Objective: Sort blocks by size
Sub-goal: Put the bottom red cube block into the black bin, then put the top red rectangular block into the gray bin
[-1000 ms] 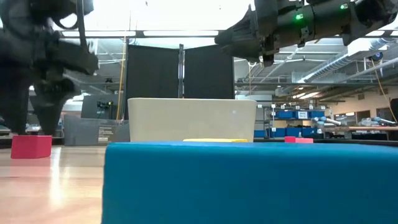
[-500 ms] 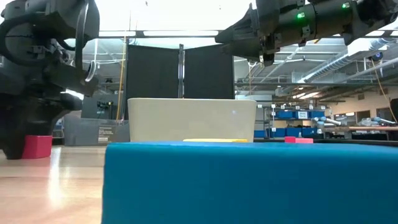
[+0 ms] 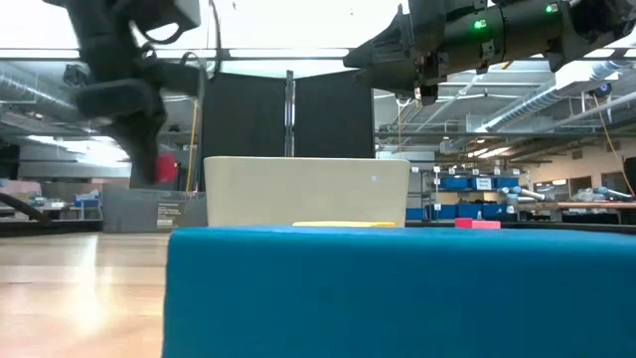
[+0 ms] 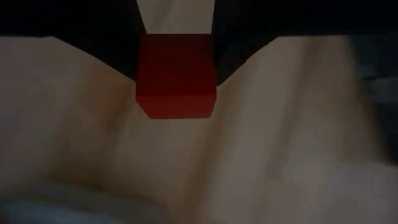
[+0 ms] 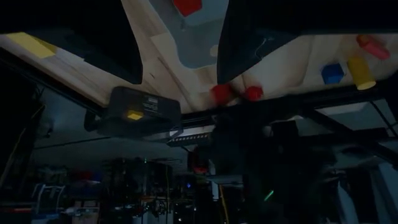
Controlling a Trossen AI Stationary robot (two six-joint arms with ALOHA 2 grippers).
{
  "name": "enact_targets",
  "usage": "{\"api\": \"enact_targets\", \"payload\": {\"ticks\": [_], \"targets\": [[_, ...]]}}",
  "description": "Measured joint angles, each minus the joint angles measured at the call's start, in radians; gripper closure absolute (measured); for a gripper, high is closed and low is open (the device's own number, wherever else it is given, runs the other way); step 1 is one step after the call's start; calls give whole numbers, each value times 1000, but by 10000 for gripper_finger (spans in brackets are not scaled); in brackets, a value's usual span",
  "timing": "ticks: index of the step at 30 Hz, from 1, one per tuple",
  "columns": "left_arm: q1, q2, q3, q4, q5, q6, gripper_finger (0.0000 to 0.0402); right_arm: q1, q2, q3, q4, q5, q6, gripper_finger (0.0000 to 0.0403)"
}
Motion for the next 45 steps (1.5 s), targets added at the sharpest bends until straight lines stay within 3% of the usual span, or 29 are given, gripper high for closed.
{"api": "enact_targets", "payload": {"ticks": [4,9,17,21,23,28,33,38,43,45], "targets": [[149,-138,24,28,-142,20,262,0,0,0,2,32,-2,184],[442,-229,-4,72,-156,55,262,0,0,0,3,38,-2,184],[874,-176,-93,304,49,247,262,0,0,0,2,40,-2,184],[986,-119,-119,378,120,285,261,1,0,0,-2,63,0,184],[1015,-95,-119,388,126,294,240,1,0,0,-2,95,1,184],[1027,-77,-119,395,146,313,131,1,0,0,-28,150,14,184],[1012,-117,-119,446,292,332,63,-7,-45,0,-266,177,140,175],[935,-182,-119,541,433,305,44,-104,-155,0,-585,250,332,164],[812,-218,-118,596,447,303,46,-242,-242,0,-816,156,424,163],[762,-225,-118,594,447,303,50,-288,-262,0,-882,71,426,162]]}}
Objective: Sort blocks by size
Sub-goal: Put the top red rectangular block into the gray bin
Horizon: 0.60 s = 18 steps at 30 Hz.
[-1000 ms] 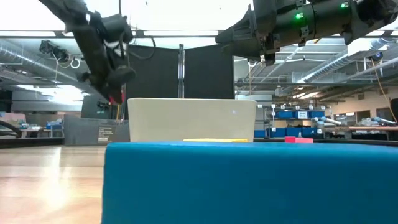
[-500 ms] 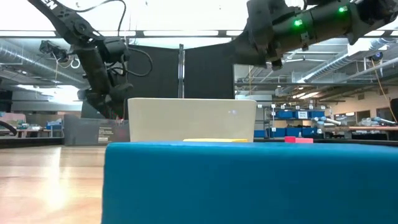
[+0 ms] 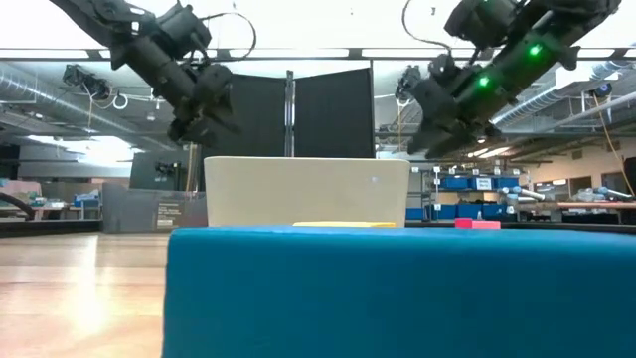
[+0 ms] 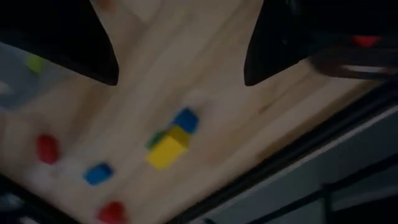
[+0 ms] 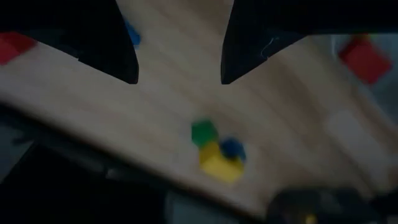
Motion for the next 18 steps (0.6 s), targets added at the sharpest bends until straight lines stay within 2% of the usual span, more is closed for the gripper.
{"api": "enact_targets", "payload": {"ticks": [4,6,11,18], "targets": [[-96,-2,0,2,0,-21,58,-55,-8,0,-119,-264,-143,162],[-142,-2,0,12,0,-24,61,-51,-5,0,-163,-350,-265,162],[-224,-2,0,41,-17,-30,69,-30,10,0,-240,-432,-509,162],[-277,-2,0,58,-98,-50,71,-50,13,0,-392,-478,-586,162]]}}
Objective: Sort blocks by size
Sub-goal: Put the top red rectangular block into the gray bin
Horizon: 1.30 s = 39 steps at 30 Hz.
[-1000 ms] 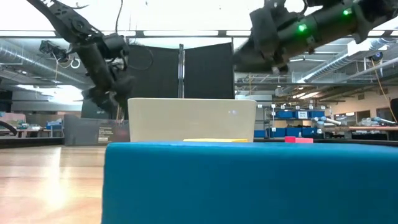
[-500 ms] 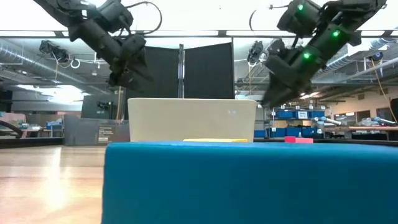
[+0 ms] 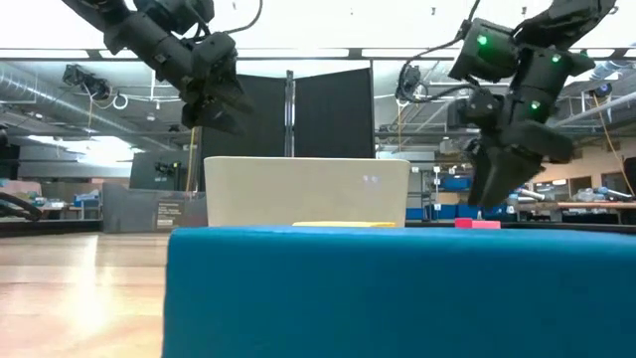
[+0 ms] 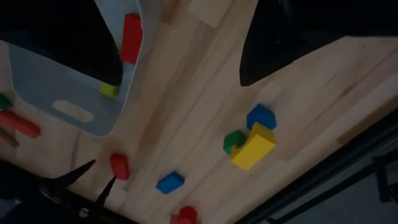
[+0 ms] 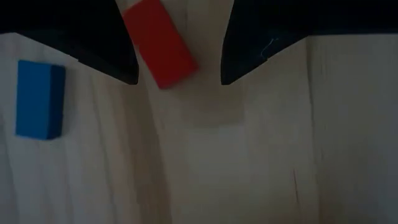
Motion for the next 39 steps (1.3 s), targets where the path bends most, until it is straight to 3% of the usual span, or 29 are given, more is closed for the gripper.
{"api": "enact_targets", "payload": {"ticks": [14,17,21,27,34,39], "targets": [[-44,0,0,33,-12,-26,71,-66,207,9,-13,13,-139,166],[-62,0,0,32,-25,-27,71,-67,215,9,-9,2,-138,190],[-73,0,0,32,-40,-29,71,-65,196,3,-4,-9,-107,258],[-77,0,0,32,-40,-56,71,-66,141,-6,50,-26,-48,265],[-94,0,0,31,-41,-59,71,-8,9,-3,365,-128,13,265],[-96,0,0,31,-42,-55,71,89,44,-2,739,-139,40,265]]}}
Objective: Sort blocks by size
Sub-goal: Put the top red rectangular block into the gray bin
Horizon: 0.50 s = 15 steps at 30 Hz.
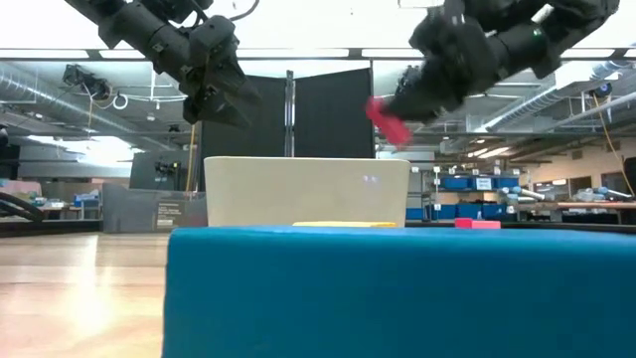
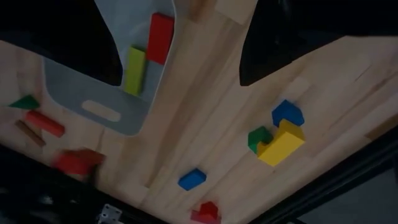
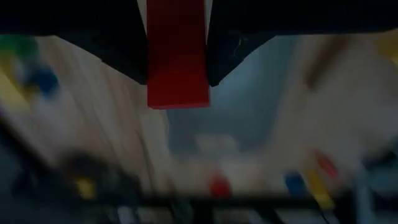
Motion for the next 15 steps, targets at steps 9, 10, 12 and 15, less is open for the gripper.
{"api": "enact_targets", "payload": {"ticks": [9,10,12,15], "targets": [[3,-20,0,-22,-34,1,71,88,261,24,342,136,72,265],[3,-26,0,-40,-35,-1,71,88,282,36,344,141,69,265],[3,-39,0,-68,-38,-2,71,88,308,61,347,139,61,231],[2,-54,2,-138,-48,-4,72,87,320,89,348,105,44,128]]}}
